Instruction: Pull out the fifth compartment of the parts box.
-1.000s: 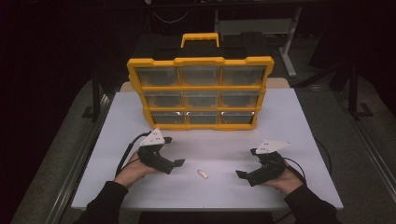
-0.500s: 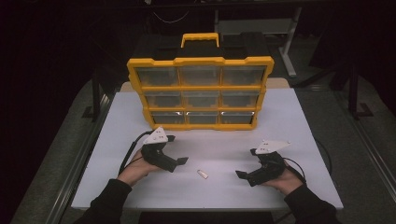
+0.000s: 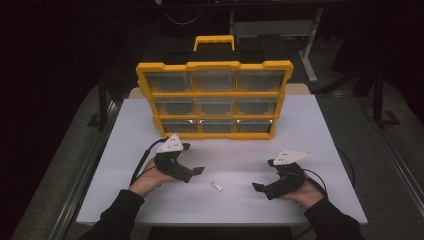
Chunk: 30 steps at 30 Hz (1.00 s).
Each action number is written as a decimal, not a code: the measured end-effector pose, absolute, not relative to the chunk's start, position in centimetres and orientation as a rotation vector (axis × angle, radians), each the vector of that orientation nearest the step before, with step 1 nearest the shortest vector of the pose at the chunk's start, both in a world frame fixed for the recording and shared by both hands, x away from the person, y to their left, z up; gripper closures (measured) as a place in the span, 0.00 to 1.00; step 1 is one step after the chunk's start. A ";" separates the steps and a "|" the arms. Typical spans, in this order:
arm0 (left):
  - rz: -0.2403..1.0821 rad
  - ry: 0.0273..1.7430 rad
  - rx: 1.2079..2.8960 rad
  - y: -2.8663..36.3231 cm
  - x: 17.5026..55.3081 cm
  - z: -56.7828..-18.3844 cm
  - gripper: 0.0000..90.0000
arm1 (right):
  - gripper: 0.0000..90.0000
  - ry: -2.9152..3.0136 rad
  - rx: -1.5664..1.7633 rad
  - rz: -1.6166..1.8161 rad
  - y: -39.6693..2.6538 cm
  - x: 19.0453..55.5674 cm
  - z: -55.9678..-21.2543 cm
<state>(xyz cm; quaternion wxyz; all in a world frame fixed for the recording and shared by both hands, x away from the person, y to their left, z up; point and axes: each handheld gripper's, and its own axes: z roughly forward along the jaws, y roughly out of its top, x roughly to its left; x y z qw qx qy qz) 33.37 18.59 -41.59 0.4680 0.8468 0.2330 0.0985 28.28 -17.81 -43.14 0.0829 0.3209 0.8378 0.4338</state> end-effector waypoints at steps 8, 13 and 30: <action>0.250 0.562 2.073 18.2 33.7 -41.4 0.00 | 0.00 2.502 0.959 1.294 -17.8 28.3 -43.2; 0.249 0.563 2.062 17.9 33.9 -41.4 0.00 | 0.00 2.505 0.958 1.293 -17.7 28.3 -43.2; 0.256 0.558 2.052 17.1 34.5 -41.5 0.00 | 0.00 2.507 0.958 1.290 -17.7 28.4 -43.2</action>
